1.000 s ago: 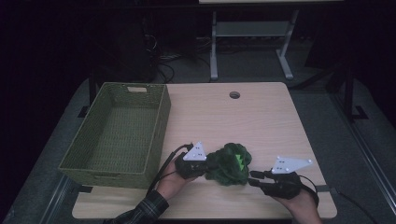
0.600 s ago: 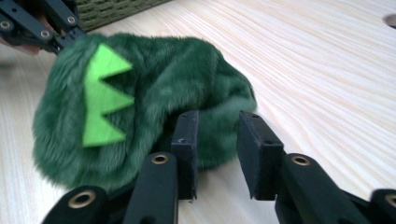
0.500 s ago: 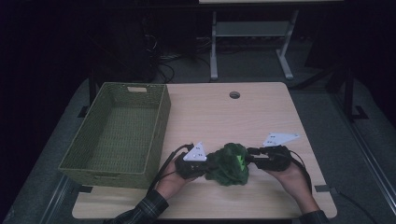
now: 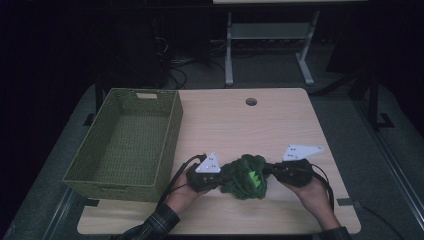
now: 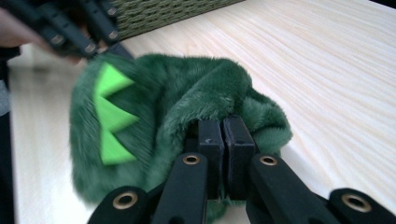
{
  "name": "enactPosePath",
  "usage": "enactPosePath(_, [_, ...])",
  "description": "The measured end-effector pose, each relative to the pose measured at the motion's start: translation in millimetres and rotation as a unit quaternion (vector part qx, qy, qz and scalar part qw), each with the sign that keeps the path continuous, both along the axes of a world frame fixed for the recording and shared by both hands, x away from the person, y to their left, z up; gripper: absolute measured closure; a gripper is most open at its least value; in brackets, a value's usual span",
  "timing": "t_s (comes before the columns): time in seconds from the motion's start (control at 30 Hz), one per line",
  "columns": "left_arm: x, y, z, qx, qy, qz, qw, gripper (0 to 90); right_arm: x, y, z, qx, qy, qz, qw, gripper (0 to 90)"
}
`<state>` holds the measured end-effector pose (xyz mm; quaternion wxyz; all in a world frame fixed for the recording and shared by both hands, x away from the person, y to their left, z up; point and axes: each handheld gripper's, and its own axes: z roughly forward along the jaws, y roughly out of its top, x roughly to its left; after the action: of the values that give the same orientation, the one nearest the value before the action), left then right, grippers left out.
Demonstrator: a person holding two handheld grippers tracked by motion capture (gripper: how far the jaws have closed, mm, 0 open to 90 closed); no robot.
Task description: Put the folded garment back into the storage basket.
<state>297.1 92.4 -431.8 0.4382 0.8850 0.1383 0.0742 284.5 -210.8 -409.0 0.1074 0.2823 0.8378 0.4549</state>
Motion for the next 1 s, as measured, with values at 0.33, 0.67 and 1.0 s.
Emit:
enactPosePath(0.33, [-5.0, 5.8, -6.2, -0.001, 0.009, -0.004, 0.9999, 88.2, -22.4, -20.4, -35.7, -0.016, 0.053, 0.004, 0.9985, 89.9])
enactPosePath(0.67, [-4.5, 7.3, -14.6, 0.011, 0.012, -0.01, 0.9998, 88.4, -18.8, -21.4, -53.0, -0.048, 0.076, 0.002, 0.996, 90.0])
enactPosePath(1.0, [2.8, 0.7, -14.8, 0.043, -0.022, 0.005, 0.9988, 87.6, -8.7, -32.5, -55.6, -0.06, 0.061, -0.051, 0.995, 90.0])
